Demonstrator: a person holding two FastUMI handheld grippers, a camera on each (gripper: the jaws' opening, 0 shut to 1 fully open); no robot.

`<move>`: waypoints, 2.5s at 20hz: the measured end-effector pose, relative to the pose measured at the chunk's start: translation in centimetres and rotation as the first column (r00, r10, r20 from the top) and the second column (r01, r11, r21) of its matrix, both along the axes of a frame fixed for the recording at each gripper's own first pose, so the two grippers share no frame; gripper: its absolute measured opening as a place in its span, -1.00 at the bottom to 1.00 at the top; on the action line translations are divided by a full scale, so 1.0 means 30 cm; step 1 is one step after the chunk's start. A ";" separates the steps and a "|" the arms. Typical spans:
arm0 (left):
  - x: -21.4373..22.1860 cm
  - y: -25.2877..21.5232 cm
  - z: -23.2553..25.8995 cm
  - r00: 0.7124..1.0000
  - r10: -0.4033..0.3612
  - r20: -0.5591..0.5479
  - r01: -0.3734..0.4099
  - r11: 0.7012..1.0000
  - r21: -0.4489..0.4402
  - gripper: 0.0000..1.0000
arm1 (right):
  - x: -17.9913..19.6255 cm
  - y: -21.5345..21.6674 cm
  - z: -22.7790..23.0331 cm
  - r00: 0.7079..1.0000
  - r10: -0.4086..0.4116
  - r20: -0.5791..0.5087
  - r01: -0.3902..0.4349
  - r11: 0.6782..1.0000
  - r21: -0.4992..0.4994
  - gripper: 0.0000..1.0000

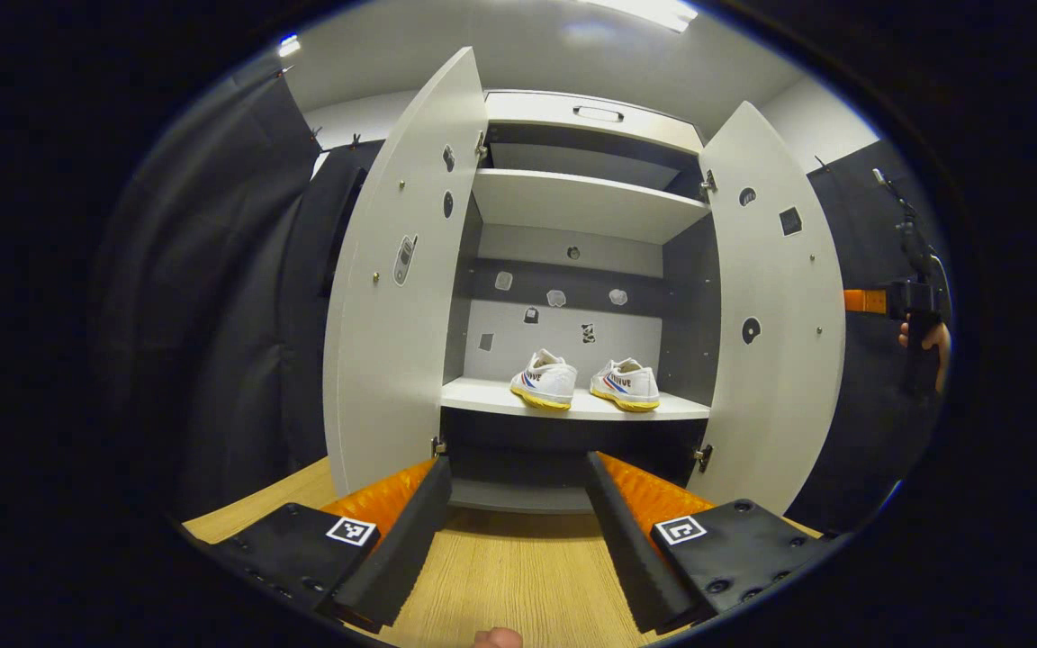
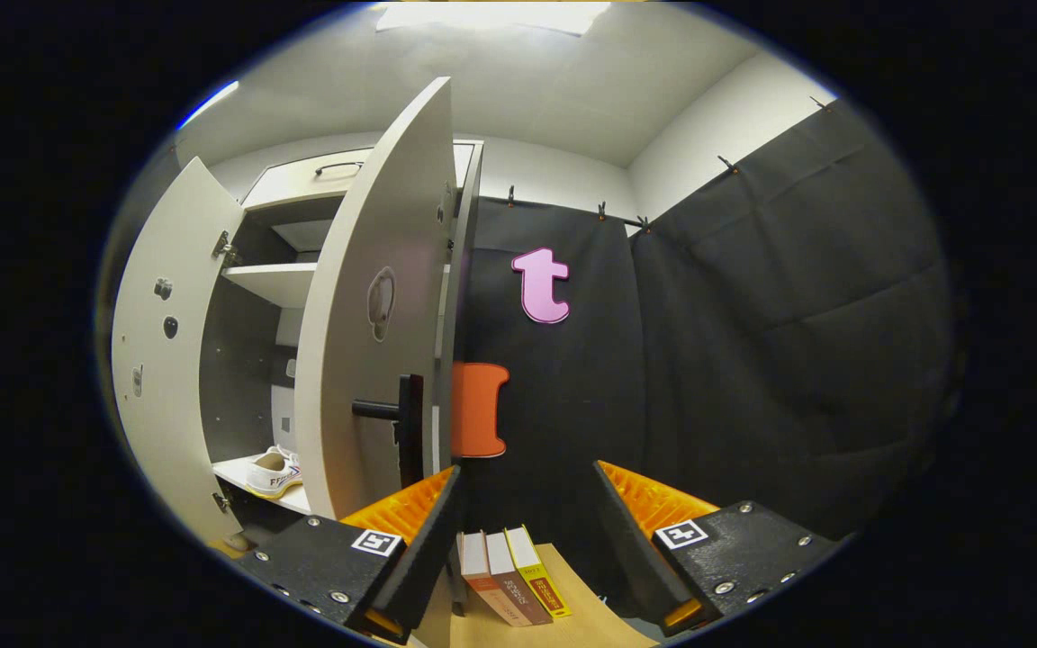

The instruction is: Grab one shoe with the right hand and put it into the shoe cabinet, grab the other shoe with the left hand and put it into the shoe cabinet; then close the right door with the right hand and the left door with the left hand.

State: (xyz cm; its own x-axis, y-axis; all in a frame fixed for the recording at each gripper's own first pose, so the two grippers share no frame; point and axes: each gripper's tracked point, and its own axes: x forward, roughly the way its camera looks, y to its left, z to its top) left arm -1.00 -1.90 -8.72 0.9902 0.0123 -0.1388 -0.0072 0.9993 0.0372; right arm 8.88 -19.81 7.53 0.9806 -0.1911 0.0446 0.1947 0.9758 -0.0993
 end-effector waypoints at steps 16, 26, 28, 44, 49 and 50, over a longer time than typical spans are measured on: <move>0.008 0.002 0.019 1.000 -0.019 0.005 0.019 1.000 0.018 0.94 | 0.087 0.375 -0.037 0.976 0.217 0.011 -0.217 0.975 0.035 0.74; -0.004 0.018 0.006 1.000 0.004 -0.003 -0.004 1.000 0.008 0.94 | 0.194 0.557 -0.084 0.948 0.317 -0.015 -0.315 0.947 0.070 0.83; -0.002 0.026 0.002 1.000 0.008 -0.005 -0.008 1.000 0.004 0.94 | 0.222 0.598 -0.101 0.940 0.340 -0.025 -0.337 0.939 0.072 0.83; 0.009 0.081 0.005 0.999 0.038 0.004 -0.038 0.999 0.007 0.99 | 0.365 0.732 -0.152 0.932 0.351 -0.091 -0.351 0.936 0.024 0.83; 0.010 0.087 0.007 0.999 0.037 0.004 -0.037 0.999 0.010 0.99 | 0.390 0.746 -0.166 0.944 0.321 -0.082 -0.320 0.947 0.024 0.82; 0.012 0.091 0.005 0.999 0.037 0.005 -0.037 0.999 0.010 0.99 | 0.390 0.749 -0.169 0.945 0.317 -0.080 -0.315 0.949 0.036 0.82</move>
State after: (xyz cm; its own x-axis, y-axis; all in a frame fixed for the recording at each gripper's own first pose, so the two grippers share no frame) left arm -0.64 0.85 -8.57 0.9897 0.0504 -0.1342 -0.0444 0.9979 0.0475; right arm 20.57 2.66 2.45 0.9908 0.1287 -0.0413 -0.1317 0.9881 -0.0791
